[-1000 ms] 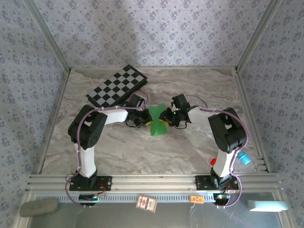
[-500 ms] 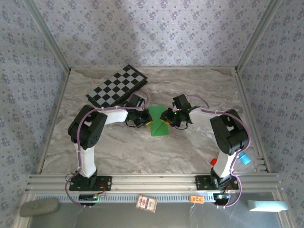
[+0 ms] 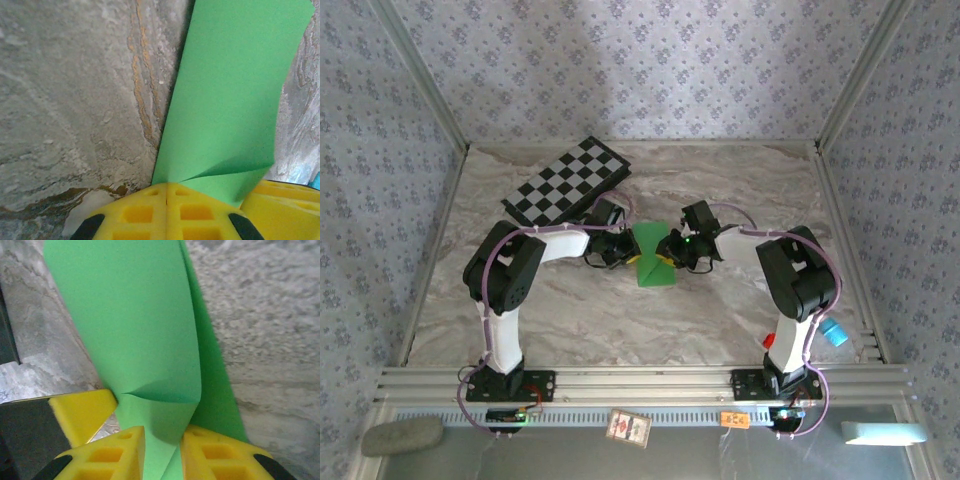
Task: Fold a paper plane with a square sheet of paper (pick it up from the middle)
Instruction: Pick up the paper from the center of the table.
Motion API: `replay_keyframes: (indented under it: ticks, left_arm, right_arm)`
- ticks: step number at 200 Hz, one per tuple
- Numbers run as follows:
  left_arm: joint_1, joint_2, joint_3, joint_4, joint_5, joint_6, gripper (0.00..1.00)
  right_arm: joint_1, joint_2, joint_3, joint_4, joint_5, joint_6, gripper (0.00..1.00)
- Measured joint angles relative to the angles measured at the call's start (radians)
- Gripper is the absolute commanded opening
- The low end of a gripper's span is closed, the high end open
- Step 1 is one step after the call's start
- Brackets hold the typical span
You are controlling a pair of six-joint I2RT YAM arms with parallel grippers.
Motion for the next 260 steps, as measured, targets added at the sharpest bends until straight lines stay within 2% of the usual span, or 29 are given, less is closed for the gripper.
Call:
replay_keyframes:
  ticks: [79,126,154,178,222,228,244,260]
  left_arm:
    - [0.0,0.0,0.0,0.0,0.0,0.0,0.06]
    - [0.0,-0.014,0.0,-0.034,0.008,0.008,0.14]
    - [0.012,-0.058,0.0,-0.064,0.012,0.021,0.26]
    - [0.042,-0.157,-0.017,-0.063,0.011,0.015,0.5]
    - [0.106,-0.398,-0.15,0.035,0.011,-0.026,0.73]
    - [0.109,-0.422,-0.172,0.052,0.01,-0.034,0.85]
    - [0.11,-0.475,-0.234,0.113,0.008,-0.07,0.9]
    - [0.11,-0.503,-0.29,0.195,0.013,-0.112,0.9]
  right_arm:
    - [0.006,0.012,0.0,0.059,-0.032,0.007,0.18]
    - [0.012,0.018,-0.013,0.082,-0.035,0.014,0.09]
    - [0.011,0.018,-0.022,0.105,-0.035,0.009,0.05]
    - [0.004,0.006,-0.025,0.122,-0.037,-0.014,0.04]
    - [-0.034,-0.047,0.001,0.182,-0.122,-0.054,0.03]
    - [-0.04,-0.05,0.011,0.195,-0.141,-0.054,0.03]
    - [-0.056,-0.055,0.033,0.24,-0.188,-0.048,0.03]
    - [-0.07,-0.066,0.045,0.285,-0.232,-0.029,0.02]
